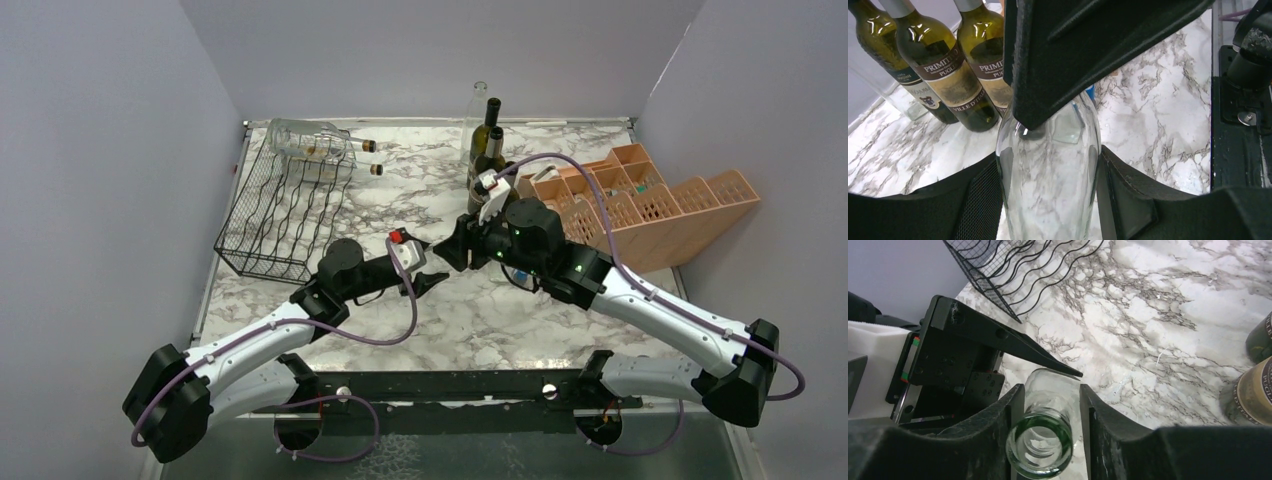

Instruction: Take the wine bottle off the wine rack

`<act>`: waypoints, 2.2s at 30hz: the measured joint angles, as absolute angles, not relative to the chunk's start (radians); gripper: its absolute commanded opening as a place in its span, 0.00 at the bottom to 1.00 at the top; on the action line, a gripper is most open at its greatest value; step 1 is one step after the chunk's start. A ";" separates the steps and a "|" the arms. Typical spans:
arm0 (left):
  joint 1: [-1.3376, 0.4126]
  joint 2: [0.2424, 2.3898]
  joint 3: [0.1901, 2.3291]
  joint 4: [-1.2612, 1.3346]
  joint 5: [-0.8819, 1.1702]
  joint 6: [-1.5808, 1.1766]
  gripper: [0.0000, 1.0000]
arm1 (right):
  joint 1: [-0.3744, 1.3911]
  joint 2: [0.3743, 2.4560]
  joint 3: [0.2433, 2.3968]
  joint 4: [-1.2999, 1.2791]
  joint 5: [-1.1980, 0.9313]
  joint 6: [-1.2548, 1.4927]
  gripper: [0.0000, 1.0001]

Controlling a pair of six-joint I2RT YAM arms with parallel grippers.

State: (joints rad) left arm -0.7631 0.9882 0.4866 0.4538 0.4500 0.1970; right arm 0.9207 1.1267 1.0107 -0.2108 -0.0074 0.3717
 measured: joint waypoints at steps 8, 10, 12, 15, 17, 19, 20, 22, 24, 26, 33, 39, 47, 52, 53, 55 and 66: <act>-0.764 0.899 0.487 0.470 0.394 0.184 0.99 | 0.923 1.199 1.065 -0.223 0.046 0.309 0.20; -0.763 0.860 0.487 0.472 0.363 0.187 0.99 | 0.923 1.236 1.105 -0.242 0.081 0.285 0.19; -0.763 0.834 0.487 0.475 0.318 0.192 0.99 | 0.923 1.273 1.156 -0.264 0.127 0.258 0.18; -0.761 0.814 0.487 0.472 0.232 0.199 0.99 | 0.923 1.324 1.241 -0.287 0.194 0.221 0.19; -0.757 0.800 0.487 0.466 0.163 0.204 0.99 | 0.923 1.356 1.289 -0.293 0.233 0.203 0.19; -0.751 0.784 0.487 0.462 0.093 0.208 0.99 | 0.921 1.401 1.345 -0.300 0.271 0.190 0.18; -0.747 0.776 0.487 0.461 0.057 0.212 0.99 | 0.921 1.429 1.375 -0.306 0.289 0.183 0.18; -0.739 0.759 0.487 0.453 -0.023 0.220 0.99 | 0.921 1.494 1.442 -0.323 0.329 0.174 0.18; -0.734 0.748 0.489 0.439 -0.096 0.226 0.99 | 0.914 1.573 1.520 -0.352 0.370 0.168 0.18; -0.728 0.737 0.493 0.418 -0.174 0.230 0.99 | 0.905 1.644 1.584 -0.376 0.394 0.165 0.18; -0.683 0.676 0.495 0.397 -0.376 0.237 0.99 | 0.828 1.805 1.732 -0.432 0.414 0.155 0.18; -0.628 0.635 0.495 0.394 -0.447 0.224 0.99 | 0.765 1.860 1.787 -0.450 0.415 0.156 0.19; -0.610 0.629 0.495 0.393 -0.464 0.202 0.98 | 0.740 1.885 1.787 -0.462 0.415 0.157 0.19; -0.609 0.629 0.495 0.390 -0.464 0.198 0.98 | 0.737 1.897 1.787 -0.456 0.415 0.160 0.19; -0.609 0.629 0.495 0.390 -0.464 0.198 0.98 | 0.735 1.898 1.787 -0.455 0.415 0.160 0.19; -0.609 0.629 0.495 0.386 -0.465 0.197 0.98 | 0.731 1.898 1.787 -0.453 0.415 0.161 0.20; -0.608 0.637 0.495 0.372 -0.465 0.194 0.98 | 0.698 1.897 1.761 -0.393 0.414 0.160 0.33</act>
State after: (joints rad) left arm -0.6079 0.6373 0.4953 0.3721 -0.4648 0.1944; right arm 0.6983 1.8969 1.7615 -0.3927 0.4137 0.1600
